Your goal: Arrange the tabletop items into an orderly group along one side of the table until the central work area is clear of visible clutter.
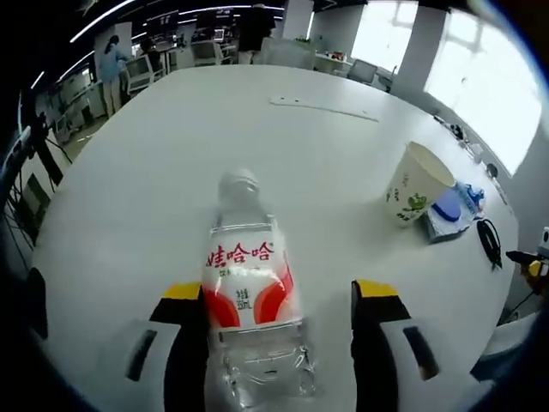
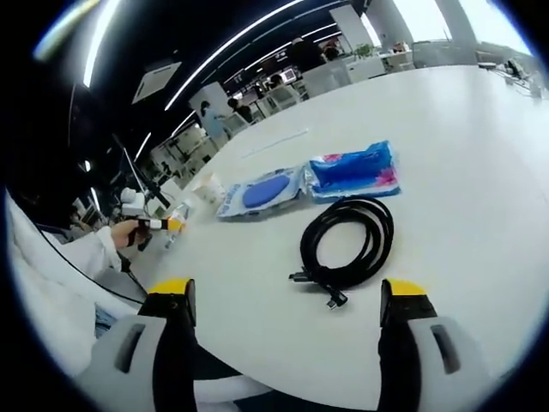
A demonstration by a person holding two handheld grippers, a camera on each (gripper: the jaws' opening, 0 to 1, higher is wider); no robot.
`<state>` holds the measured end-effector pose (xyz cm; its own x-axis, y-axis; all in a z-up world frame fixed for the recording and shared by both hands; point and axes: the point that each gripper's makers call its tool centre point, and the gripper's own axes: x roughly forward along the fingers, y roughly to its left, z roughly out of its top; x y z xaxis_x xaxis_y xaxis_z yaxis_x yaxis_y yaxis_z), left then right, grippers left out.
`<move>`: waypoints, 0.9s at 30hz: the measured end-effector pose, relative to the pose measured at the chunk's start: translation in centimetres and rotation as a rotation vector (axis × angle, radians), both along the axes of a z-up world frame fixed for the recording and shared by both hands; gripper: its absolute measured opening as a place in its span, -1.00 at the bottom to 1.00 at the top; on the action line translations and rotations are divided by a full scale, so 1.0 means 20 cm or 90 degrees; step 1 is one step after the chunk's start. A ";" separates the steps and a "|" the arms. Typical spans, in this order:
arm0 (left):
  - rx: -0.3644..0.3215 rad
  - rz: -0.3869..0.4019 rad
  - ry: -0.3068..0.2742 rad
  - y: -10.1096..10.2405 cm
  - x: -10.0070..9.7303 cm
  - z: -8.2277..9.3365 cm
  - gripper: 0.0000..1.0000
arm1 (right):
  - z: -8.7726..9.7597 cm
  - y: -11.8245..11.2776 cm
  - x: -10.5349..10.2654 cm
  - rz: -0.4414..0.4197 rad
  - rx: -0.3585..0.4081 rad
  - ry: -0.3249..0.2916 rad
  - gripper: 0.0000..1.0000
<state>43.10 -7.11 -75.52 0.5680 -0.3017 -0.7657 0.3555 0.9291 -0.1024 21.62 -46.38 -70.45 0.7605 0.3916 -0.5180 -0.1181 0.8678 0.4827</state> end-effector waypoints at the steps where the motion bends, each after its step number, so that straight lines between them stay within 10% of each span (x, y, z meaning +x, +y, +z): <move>1: 0.001 0.004 0.001 0.00 0.00 0.00 0.27 | 0.01 0.01 0.01 0.002 0.001 -0.002 0.76; 8: 0.069 -0.002 -0.031 0.03 0.02 -0.03 0.03 | 0.02 0.03 0.03 0.006 0.011 -0.018 0.75; 27: 0.027 0.016 -0.020 0.07 0.06 -0.02 -0.16 | 0.03 -0.02 -0.03 -0.060 0.060 -0.034 0.72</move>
<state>44.36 -5.76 -75.99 0.5987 -0.2542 -0.7595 0.3338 0.9412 -0.0519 20.94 -46.78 -69.94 0.8213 0.3623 -0.4407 -0.0659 0.8275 0.5575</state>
